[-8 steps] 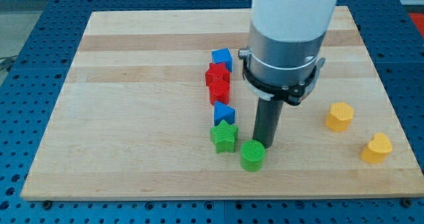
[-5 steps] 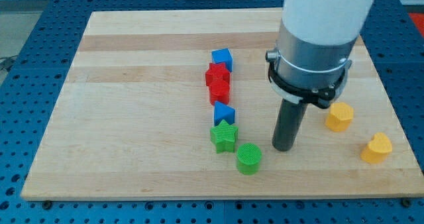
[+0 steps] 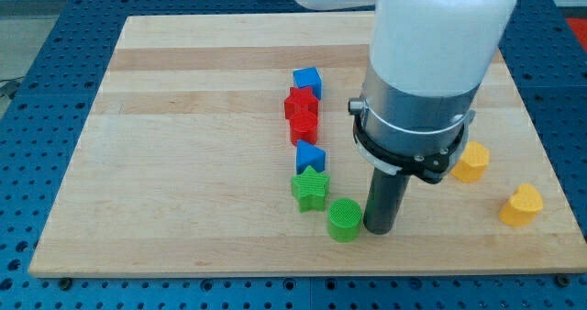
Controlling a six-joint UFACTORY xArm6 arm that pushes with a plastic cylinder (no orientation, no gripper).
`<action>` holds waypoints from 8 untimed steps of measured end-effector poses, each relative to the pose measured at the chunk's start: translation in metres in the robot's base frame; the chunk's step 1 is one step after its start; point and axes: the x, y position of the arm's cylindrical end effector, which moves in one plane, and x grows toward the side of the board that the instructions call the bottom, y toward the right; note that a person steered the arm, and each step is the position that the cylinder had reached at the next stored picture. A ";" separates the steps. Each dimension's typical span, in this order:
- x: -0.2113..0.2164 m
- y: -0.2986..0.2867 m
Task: Slide the green circle to the bottom side of the green star
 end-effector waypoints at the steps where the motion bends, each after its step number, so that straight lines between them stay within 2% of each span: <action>1: 0.005 -0.004; 2: 0.007 -0.008; 5: 0.008 0.030; 8: -0.001 -0.008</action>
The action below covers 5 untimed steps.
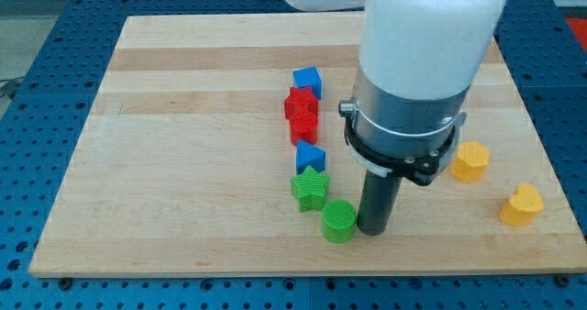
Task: Slide the green circle to the bottom side of the green star
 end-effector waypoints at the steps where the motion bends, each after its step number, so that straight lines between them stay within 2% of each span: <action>1: 0.002 -0.006; 5: 0.006 -0.031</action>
